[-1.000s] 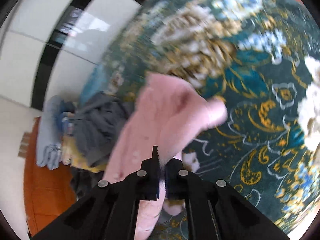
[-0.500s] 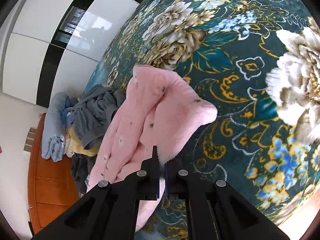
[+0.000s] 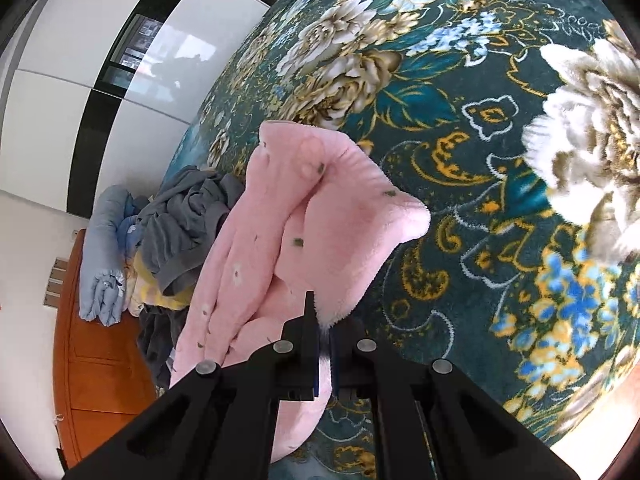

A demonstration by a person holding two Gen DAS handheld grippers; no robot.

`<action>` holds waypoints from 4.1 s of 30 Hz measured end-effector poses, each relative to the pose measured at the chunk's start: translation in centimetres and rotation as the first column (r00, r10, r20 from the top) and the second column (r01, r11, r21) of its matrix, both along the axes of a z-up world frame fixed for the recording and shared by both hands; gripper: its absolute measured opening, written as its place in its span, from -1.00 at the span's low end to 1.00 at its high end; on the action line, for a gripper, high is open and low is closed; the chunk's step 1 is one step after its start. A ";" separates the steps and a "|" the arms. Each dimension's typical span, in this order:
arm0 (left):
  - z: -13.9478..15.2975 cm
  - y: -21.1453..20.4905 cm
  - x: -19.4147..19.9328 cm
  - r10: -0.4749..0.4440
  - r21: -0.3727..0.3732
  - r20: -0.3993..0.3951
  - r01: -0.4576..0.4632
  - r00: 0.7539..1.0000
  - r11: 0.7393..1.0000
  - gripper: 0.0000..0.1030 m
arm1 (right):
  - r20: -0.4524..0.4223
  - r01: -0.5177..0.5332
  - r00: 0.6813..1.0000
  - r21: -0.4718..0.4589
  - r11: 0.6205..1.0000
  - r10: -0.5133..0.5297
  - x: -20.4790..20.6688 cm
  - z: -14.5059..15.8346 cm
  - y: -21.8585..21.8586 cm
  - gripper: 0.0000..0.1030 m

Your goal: Fold clothes

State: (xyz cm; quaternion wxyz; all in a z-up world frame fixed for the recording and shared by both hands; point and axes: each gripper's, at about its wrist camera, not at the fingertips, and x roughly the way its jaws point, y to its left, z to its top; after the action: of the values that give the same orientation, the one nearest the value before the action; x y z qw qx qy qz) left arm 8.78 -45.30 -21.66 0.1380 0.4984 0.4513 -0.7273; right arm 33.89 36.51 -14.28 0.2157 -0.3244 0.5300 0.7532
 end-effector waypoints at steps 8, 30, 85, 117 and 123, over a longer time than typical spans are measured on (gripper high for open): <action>6.1 0.0 2.4 -0.092 -0.162 -0.146 0.068 0.985 0.984 -0.94 | -0.019 -0.083 0.996 0.123 0.989 0.086 2.6 2.6 0.5 -0.94; 5.7 -0.9 -2.7 -0.023 -0.107 0.053 0.029 0.998 0.994 -0.46 | 0.105 -0.065 0.993 0.084 0.994 0.056 -3.0 0.7 6.0 -0.30; 14.6 7.0 -20.3 -0.096 0.054 -0.324 0.120 0.941 0.991 -0.93 | -0.105 -0.150 0.978 0.257 0.955 0.182 -21.5 9.0 12.3 -0.83; 6.7 4.3 -0.6 -0.024 0.065 -0.107 0.031 0.994 0.997 -0.93 | -0.021 -0.157 0.988 -0.195 0.968 0.156 -5.4 -4.9 2.4 0.07; 8.1 5.0 -0.4 -0.056 0.006 -0.089 0.056 0.994 0.998 -0.93 | 0.063 -0.059 0.995 -0.268 0.962 0.079 -7.0 -6.3 2.5 -0.26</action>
State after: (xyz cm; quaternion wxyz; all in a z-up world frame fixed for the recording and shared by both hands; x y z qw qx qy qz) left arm 8.33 -40.28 -13.53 0.0951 0.4786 0.4461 -0.7503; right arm 26.89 39.05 -20.58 0.1633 -0.3960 0.6064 0.6700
